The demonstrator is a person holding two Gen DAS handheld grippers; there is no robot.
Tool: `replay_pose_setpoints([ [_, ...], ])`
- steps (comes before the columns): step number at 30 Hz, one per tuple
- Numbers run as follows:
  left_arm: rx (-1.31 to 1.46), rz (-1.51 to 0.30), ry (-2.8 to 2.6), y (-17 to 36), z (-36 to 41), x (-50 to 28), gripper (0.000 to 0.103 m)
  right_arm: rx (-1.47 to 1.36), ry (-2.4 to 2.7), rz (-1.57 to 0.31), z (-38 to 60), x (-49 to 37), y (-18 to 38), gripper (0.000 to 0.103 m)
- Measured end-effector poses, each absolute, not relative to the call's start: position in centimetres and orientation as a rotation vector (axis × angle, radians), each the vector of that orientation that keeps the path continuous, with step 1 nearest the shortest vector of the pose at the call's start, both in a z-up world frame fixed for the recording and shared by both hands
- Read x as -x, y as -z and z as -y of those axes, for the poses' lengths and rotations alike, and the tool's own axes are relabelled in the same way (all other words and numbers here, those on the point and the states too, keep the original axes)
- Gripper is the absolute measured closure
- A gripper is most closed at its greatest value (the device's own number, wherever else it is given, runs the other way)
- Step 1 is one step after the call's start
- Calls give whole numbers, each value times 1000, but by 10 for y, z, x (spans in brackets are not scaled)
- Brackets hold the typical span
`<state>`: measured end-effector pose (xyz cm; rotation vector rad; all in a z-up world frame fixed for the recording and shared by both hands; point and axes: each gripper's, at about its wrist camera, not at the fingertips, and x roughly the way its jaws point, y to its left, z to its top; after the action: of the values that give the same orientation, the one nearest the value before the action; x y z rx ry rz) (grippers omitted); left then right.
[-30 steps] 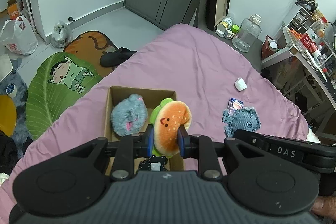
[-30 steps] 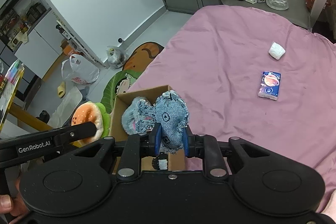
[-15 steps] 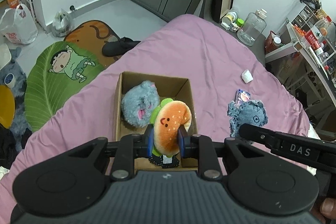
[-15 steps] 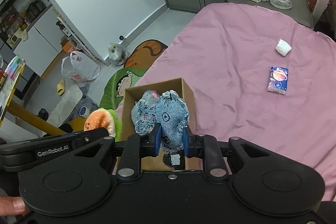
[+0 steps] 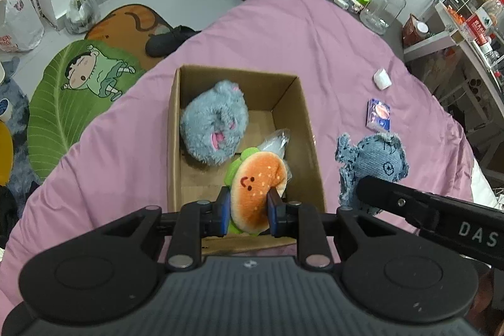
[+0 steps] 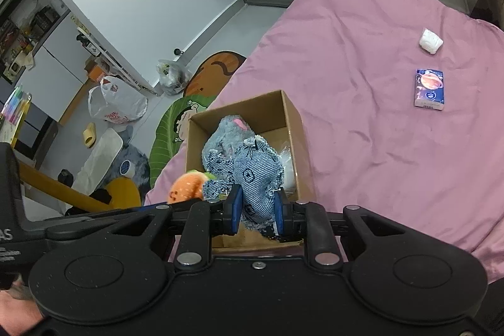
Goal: Organize soft objects
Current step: 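Carry the burger plush and fish plush over the box with both tools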
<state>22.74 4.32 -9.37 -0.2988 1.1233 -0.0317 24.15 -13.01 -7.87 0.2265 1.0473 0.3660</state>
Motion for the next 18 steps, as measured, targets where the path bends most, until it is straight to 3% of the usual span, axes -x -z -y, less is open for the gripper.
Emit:
replay_pose_setpoints([
  [18, 282, -1216, -5, 138, -49, -247, 79, -223, -341, -1094, 127, -245, 98, 82],
])
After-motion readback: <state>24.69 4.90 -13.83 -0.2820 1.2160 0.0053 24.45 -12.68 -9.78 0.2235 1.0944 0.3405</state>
